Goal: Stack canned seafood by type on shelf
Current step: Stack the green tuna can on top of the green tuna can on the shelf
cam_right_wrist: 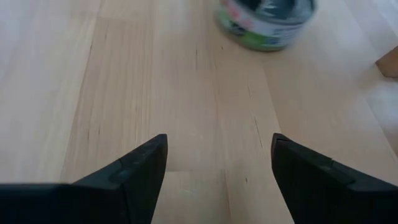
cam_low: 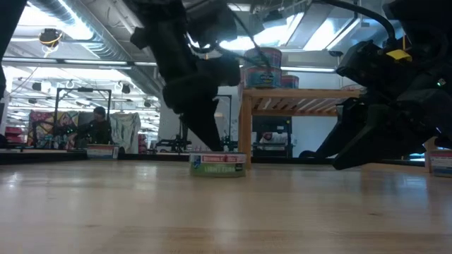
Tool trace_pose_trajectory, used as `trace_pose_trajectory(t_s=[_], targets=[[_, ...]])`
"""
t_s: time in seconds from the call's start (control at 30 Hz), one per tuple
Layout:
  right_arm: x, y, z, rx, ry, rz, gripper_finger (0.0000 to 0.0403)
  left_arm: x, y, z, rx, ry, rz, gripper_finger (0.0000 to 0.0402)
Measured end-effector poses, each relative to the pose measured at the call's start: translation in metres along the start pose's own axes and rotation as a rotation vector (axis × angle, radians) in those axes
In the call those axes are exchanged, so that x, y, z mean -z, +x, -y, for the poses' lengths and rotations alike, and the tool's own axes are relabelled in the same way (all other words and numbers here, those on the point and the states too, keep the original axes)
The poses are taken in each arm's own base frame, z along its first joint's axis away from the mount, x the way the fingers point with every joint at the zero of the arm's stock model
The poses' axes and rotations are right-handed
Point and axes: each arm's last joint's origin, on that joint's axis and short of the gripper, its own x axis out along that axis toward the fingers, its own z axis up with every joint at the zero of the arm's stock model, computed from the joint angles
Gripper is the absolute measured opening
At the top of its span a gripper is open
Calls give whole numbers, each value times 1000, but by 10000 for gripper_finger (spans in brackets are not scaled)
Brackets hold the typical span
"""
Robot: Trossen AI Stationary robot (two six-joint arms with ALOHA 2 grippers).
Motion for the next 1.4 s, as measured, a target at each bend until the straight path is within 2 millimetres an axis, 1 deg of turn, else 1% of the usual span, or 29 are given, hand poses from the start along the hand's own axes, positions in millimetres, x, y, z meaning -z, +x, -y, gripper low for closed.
trace_pose_trajectory(t_s=[0.13, 0.3, 0.53, 0.63, 0.73, 0.87, 0.93, 1.1, 1.23, 1.3, 1.4], targets=[[0, 0, 0, -13, 2, 1, 275, -2, 2, 21, 57, 36, 50, 162], [0, 0, -1, -20, 3, 0, 275, -4, 5, 38, 118, 63, 104, 162], [-1, 0, -1, -29, 8, 6, 275, -12, 24, 48, 180, 82, 226, 162], [-2, 0, -1, -30, 4, 10, 275, -16, 27, 49, 187, 81, 276, 162], [-3, -1, -1, -30, -12, 12, 275, -20, 19, 52, 194, 86, 282, 162], [-11, -1, -4, -67, -7, 24, 278, -33, -12, 57, 208, 112, 306, 162], [-19, 0, -6, -103, -11, 36, 288, -32, -21, 59, 210, 120, 300, 162], [-41, 0, -13, -142, -62, 92, 334, -21, -16, 64, 207, 151, 278, 162], [-48, 4, -18, -160, -181, 106, 363, -10, -4, 65, 212, 160, 311, 162], [-49, 8, -21, -159, -220, 106, 369, -10, 0, 65, 216, 165, 374, 162], [-49, 16, -23, -152, -257, 95, 371, -9, 6, 66, 207, 203, 389, 162]])
